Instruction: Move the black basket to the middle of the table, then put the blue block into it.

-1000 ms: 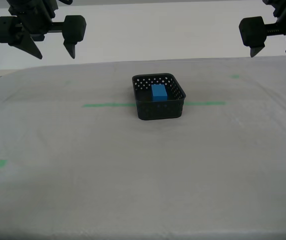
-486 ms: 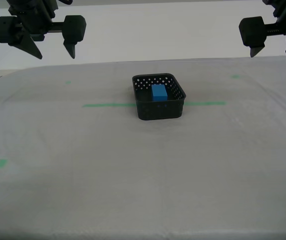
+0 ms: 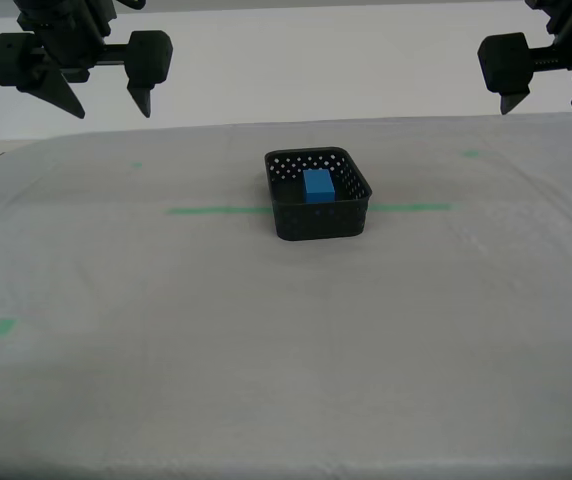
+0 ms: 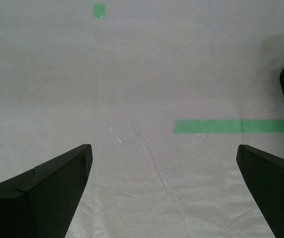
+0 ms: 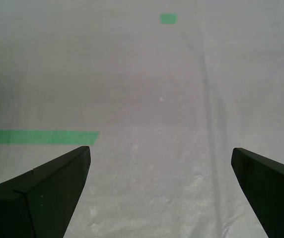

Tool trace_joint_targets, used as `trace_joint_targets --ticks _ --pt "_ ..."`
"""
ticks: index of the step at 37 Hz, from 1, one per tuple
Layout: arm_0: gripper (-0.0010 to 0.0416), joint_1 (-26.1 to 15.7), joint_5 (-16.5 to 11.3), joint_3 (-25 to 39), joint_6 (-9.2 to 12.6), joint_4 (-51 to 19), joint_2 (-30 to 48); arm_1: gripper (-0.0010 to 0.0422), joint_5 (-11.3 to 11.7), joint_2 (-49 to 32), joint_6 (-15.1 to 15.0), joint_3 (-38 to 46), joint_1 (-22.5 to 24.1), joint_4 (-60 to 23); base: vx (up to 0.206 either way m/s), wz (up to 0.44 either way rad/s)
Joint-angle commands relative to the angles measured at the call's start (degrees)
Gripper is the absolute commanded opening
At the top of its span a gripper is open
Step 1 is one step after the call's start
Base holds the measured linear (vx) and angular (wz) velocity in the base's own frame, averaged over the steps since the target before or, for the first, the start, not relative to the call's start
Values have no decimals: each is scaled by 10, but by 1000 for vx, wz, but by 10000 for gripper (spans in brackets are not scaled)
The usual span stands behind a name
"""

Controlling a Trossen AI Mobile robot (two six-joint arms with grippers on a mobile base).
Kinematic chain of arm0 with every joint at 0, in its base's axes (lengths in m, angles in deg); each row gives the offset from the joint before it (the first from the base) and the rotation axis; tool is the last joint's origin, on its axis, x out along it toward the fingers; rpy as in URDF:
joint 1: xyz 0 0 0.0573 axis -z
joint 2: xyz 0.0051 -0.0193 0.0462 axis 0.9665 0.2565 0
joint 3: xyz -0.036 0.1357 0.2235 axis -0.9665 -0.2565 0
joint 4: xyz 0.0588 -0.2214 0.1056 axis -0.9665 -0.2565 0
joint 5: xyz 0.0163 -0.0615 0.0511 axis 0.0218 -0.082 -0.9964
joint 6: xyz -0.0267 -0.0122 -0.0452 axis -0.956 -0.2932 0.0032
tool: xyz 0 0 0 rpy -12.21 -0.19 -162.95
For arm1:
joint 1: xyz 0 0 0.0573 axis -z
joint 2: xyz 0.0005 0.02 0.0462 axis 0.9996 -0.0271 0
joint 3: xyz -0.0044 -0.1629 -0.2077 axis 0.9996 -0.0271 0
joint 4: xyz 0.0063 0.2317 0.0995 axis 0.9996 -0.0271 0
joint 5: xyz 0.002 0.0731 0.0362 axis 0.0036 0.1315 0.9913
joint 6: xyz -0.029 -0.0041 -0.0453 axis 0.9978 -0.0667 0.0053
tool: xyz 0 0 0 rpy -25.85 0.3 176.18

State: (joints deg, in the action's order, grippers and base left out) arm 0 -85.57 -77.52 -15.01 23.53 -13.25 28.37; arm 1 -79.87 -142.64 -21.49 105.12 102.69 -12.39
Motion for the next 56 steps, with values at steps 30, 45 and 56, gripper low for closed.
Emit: trace_joint_targets --ticks 30,45,56 --pt "398 -1 -1 0 0 1 0 400 1 0 -1 0 0 0 0 0" --pt "399 -1 -1 0 0 1 0 400 1 0 -1 0 0 0 0 0" --pt "399 -1 -1 0 0 1 0 400 1 0 -1 0 0 0 0 0"
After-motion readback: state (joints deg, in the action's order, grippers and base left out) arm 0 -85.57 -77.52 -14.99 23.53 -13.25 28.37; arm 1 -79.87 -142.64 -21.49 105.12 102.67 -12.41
